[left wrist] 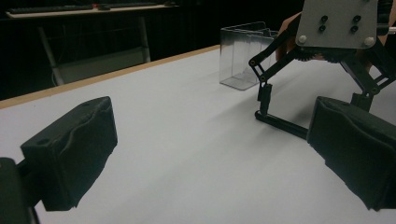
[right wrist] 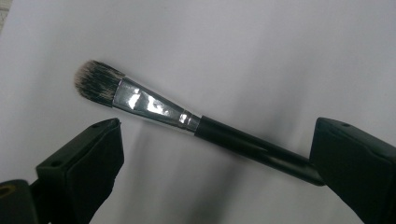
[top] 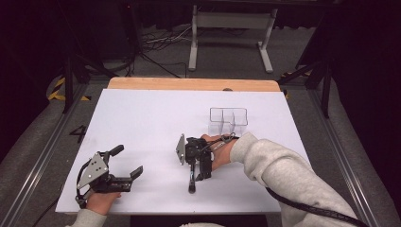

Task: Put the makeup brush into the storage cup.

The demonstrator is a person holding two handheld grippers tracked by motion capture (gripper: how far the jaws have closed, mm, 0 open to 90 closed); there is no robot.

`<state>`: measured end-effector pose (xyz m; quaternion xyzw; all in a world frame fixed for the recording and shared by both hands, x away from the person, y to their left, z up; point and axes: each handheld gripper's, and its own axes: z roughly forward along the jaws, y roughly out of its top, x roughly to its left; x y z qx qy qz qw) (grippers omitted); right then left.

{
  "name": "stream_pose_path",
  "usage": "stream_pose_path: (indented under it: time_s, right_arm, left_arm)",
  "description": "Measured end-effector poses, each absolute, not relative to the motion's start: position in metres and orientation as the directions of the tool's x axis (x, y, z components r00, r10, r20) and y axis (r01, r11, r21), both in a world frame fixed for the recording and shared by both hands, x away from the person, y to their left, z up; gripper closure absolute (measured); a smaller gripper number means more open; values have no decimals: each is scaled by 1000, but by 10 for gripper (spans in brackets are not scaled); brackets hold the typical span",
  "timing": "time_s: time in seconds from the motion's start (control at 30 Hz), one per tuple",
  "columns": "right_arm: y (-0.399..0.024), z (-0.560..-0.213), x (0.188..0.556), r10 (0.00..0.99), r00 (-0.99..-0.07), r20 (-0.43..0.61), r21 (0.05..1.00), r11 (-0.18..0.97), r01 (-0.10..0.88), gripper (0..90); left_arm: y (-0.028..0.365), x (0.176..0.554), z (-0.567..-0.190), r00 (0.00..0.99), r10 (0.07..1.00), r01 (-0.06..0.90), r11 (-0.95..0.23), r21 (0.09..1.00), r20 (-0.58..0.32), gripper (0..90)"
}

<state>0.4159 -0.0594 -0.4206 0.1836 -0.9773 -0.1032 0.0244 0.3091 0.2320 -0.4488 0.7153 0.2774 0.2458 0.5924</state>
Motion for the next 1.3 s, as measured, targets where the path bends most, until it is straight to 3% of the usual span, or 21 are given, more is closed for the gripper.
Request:
stream_pose_path:
  time_s: [0.33, 0.67, 0.9, 1.1, 1.17, 1.3]
  right_arm:
    - [-56, -423, 416, -375, -927, 5, 177, 913, -368, 59]
    - [-53, -426, 414, -429, -903, 17, 142, 895, -422, 185]
    - [-52, -426, 411, -473, -881, 21, 119, 876, -468, 365]
    - [-49, -421, 406, -539, -842, 5, 53, 841, -538, 699]
    - [-48, -421, 405, -551, -835, 10, 40, 834, -550, 766]
    - [-48, -421, 403, -562, -827, -2, 34, 827, -562, 790]
  left_arm:
    - [232, 309, -448, 723, 690, 97, -139, 986, 26, 22]
    - [231, 309, -448, 724, 689, 99, -137, 986, 23, 23]
    - [232, 309, -449, 724, 689, 97, -137, 986, 24, 24]
    - [232, 309, -449, 726, 687, 101, -144, 984, 26, 24]
    - [232, 309, -449, 725, 688, 103, -141, 985, 23, 24]
    - [232, 309, -449, 725, 688, 102, -142, 985, 24, 24]
